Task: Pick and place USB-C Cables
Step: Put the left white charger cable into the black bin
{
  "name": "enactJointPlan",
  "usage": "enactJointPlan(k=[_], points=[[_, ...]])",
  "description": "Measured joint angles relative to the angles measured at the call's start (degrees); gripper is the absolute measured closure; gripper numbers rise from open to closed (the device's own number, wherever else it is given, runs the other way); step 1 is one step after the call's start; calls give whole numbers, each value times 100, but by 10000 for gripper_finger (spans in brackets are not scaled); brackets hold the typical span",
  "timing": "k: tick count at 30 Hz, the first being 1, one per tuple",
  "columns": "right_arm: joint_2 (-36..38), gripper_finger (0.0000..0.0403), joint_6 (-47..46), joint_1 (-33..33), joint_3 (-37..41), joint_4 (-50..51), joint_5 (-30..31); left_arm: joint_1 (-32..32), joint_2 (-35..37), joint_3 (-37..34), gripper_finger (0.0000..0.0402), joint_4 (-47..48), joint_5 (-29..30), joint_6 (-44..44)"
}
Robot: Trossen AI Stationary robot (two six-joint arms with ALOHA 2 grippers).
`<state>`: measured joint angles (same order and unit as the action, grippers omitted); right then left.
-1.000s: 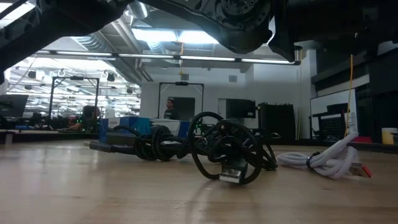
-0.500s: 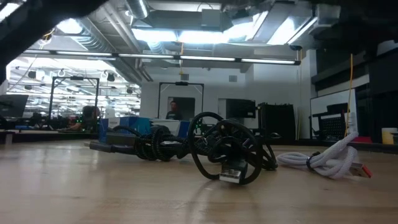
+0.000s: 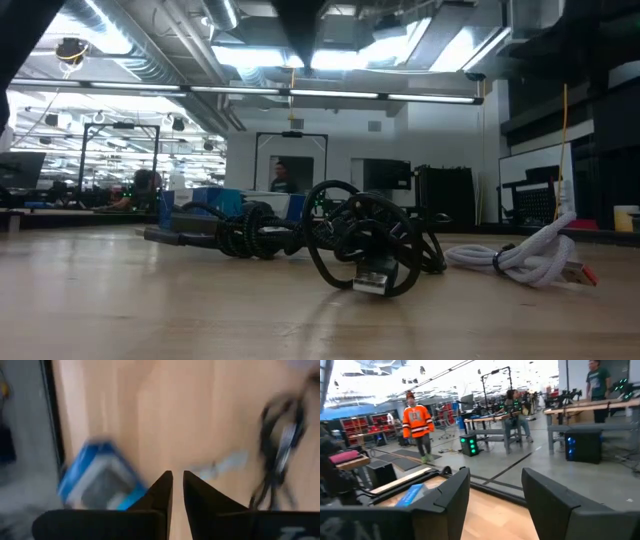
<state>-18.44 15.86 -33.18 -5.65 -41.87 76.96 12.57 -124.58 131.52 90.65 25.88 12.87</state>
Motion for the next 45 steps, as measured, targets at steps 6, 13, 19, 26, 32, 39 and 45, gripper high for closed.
enactJointPlan(k=[6,13,19,26,32,39,45], points=[[-2,218,-52,-199,0,20,3,-185,992,-967,398,-53,-664,-121],[2,218,-61,-436,0,33,60,-473,2531,-3861,396,-1251,-622,45],[2,218,-59,-580,0,33,62,-639,2925,-5739,399,-2925,-284,-54],[2,218,-59,-616,0,44,92,-490,2655,-6053,393,-4336,-410,-1346],[2,218,-56,-613,0,66,203,-510,2528,-6045,343,-4496,-421,-1521],[2,218,-44,-616,0,137,209,-451,2550,-6043,274,-4633,-754,-2248],[4,218,-57,-614,0,160,209,-414,2547,-6482,252,-5611,-1219,-2994]])
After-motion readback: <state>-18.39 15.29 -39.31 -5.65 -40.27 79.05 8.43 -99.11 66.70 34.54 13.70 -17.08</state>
